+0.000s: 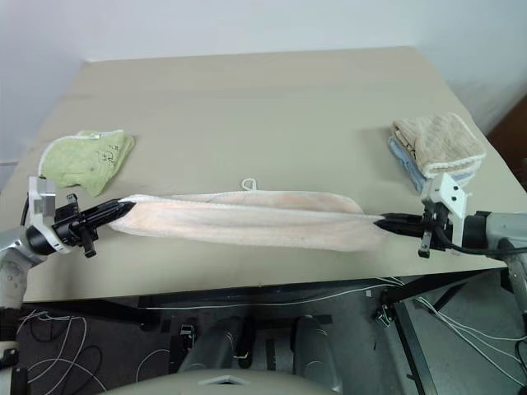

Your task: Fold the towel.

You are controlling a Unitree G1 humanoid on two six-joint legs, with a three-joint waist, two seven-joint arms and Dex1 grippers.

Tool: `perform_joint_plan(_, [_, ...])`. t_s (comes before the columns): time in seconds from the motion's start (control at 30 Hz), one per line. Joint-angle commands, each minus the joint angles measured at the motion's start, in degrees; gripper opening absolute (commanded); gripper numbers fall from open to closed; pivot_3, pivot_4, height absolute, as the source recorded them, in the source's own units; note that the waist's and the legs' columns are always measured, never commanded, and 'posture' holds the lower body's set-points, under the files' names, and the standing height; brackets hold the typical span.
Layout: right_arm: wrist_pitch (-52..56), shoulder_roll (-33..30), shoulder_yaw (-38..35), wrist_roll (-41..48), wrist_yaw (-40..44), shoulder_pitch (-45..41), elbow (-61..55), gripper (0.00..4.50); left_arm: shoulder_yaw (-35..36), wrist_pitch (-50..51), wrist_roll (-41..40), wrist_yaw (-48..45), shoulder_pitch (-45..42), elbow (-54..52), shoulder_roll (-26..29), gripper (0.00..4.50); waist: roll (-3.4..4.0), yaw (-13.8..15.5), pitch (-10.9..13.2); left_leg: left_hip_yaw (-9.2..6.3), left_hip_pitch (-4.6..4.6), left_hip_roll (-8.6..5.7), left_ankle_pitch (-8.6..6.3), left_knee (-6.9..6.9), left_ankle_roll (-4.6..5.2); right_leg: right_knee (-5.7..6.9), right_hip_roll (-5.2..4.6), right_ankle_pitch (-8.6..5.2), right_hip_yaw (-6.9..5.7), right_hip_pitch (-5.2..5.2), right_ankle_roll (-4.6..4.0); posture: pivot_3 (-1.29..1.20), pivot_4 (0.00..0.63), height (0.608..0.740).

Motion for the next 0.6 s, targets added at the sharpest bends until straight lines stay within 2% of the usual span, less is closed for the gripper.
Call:
perform_joint_plan(0.03, [-2.9, 1.5, 2.5, -2.7, -0.6, -4.9, 4.8, 0.0, -0.8, -2.3, 2.1, 0.6, -3.4, 4.4, -0.5, 0.01, 0.0, 0.1, 0.0, 0.0, 0.01, 0.0, 0.0, 0.03, 0.0, 0.04, 0.01, 0.01, 0.0, 0.0, 0.0, 0.0, 0.15, 0.74])
perform_joint_plan(0.2, [-9.0, 6.1, 7.6, -7.8, -1.8, -13.9, 15.7, 0.0, -2.0, -3.9, 4.0, 0.5, -8.1, 11.0, -1.6, 0.01, 0.0, 0.1, 0.0, 0.02, 0.0, -0.03, 0.01, 0.03, 0.0, 0.07, 0.03, 0.13, 0.01, -0.06, 0.21, 0.0, 0.15, 0.74])
perform_joint_plan(0.37, [-10.9, 8.5, 9.8, -9.2, -1.2, -17.5, 18.9, 0.0, -3.2, -4.6, 5.1, -1.0, -8.6, 13.1, -1.9, 0.01, 0.0, 0.1, 0.0, 0.02, 0.0, -0.06, 0.01, -0.02, -0.01, 0.11, 0.02, 0.15, 0.01, -0.1, 0.24, 0.0, 0.15, 0.74])
perform_joint_plan(0.47, [-10.3, 9.4, 10.1, -9.3, -1.1, -17.9, 18.9, 0.0, -3.9, -3.6, 5.4, -1.2, -8.2, 12.3, -2.2, 0.67, 0.0, 0.1, 0.0, 0.01, -0.01, -0.06, 0.01, -0.02, -0.01, 0.12, 0.03, 0.15, 0.0, -0.1, 0.24, 0.0, 0.15, 0.74])
perform_joint_plan(0.6, [-7.3, 10.1, 9.1, -7.3, -0.7, -18.6, 17.7, 1.01, -3.6, -3.3, 5.4, -0.5, -8.4, 12.3, -2.3, 1.99, 0.0, 0.0, 0.0, 0.01, 0.0, -0.07, 0.01, 0.0, -0.01, 0.13, 0.02, 0.16, 0.01, -0.1, 0.24, 0.0, 0.15, 0.74])
